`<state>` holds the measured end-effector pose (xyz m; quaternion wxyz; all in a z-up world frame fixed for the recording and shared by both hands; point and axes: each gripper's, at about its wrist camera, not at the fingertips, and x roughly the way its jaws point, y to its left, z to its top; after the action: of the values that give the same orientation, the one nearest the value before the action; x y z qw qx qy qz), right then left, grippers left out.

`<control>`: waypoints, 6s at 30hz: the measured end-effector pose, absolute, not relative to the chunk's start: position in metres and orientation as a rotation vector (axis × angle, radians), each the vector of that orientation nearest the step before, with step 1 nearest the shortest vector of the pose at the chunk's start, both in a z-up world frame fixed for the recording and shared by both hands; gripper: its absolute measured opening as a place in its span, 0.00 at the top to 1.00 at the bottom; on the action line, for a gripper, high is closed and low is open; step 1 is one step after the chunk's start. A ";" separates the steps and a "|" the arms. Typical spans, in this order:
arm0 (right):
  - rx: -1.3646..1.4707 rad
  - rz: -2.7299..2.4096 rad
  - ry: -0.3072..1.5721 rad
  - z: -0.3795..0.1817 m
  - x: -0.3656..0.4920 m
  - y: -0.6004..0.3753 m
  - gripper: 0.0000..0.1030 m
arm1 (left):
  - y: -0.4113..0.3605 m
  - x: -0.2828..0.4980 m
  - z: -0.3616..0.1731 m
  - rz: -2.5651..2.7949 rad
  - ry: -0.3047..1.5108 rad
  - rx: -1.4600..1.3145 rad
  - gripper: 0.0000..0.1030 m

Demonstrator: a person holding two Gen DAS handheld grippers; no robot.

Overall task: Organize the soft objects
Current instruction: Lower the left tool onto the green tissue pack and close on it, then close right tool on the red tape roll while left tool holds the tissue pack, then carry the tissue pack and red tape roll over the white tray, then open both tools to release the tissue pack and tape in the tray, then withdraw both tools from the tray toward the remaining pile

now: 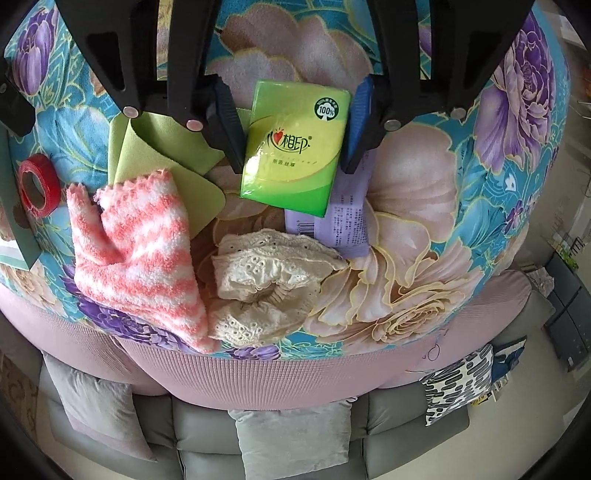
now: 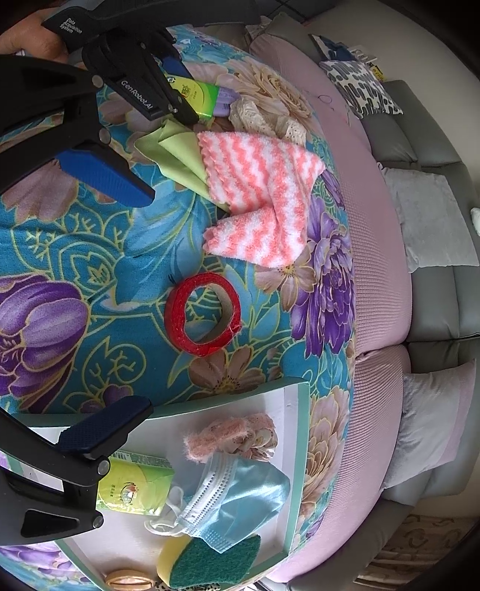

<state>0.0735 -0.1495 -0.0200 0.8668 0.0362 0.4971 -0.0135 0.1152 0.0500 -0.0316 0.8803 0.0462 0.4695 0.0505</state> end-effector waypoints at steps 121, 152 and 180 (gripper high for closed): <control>0.262 -0.250 0.929 0.003 -0.005 -0.373 0.44 | -0.242 0.045 0.020 -0.477 0.838 0.314 0.49; 0.281 -0.326 0.920 0.004 -0.007 -0.393 0.44 | -0.253 0.068 0.006 -0.466 0.861 0.309 0.38; 0.194 -0.433 0.924 0.013 -0.010 -0.395 0.01 | -0.164 0.095 0.023 -0.148 0.867 0.083 0.05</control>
<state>-0.0100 -0.3946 0.0135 0.8682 0.0925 0.4415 -0.2069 0.0949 -0.1644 0.0225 0.9041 0.0399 0.4195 -0.0716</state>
